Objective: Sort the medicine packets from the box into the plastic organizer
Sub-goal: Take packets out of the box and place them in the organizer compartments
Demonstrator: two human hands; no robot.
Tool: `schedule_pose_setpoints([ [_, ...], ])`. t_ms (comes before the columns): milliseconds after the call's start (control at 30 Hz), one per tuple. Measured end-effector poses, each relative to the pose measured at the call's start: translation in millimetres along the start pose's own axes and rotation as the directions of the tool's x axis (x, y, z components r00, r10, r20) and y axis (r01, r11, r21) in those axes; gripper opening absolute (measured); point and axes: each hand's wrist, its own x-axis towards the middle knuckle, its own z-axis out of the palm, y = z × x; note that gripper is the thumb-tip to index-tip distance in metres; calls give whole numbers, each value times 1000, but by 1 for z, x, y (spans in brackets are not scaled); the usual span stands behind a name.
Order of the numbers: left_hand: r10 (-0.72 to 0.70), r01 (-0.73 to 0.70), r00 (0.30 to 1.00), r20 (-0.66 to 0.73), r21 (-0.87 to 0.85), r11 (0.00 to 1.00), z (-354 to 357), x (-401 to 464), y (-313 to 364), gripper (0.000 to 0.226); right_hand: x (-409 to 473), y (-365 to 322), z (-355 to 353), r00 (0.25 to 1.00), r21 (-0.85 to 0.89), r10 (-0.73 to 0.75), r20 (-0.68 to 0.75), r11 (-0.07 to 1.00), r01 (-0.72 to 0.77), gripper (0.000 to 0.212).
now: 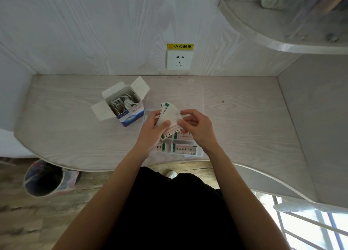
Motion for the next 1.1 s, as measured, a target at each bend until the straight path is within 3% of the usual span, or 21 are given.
schedule_pose_setpoints([
  [300,80,-69,995,-67,152,986,-2,7,-4,31,0,4,-18,1000,-20,17,-16,1000,-18,22],
  [633,105,-116,993,60,245,963,5,7,-2,35,5,4,-16,999,-62,-13,-41,998,10,20],
  [767,124,-123,992,12,258,958,2,9,-2,30,11,7,-24,998,-90,-25,-63,996,19,19],
  [967,79,-54,992,-94,248,967,-13,11,-6,41,21,21,-44,977,-278,-46,-206,961,-13,13],
  [1100,38,-15,993,-112,198,980,-16,10,-8,36,30,23,-37,977,-542,-70,-200,839,-51,8],
])
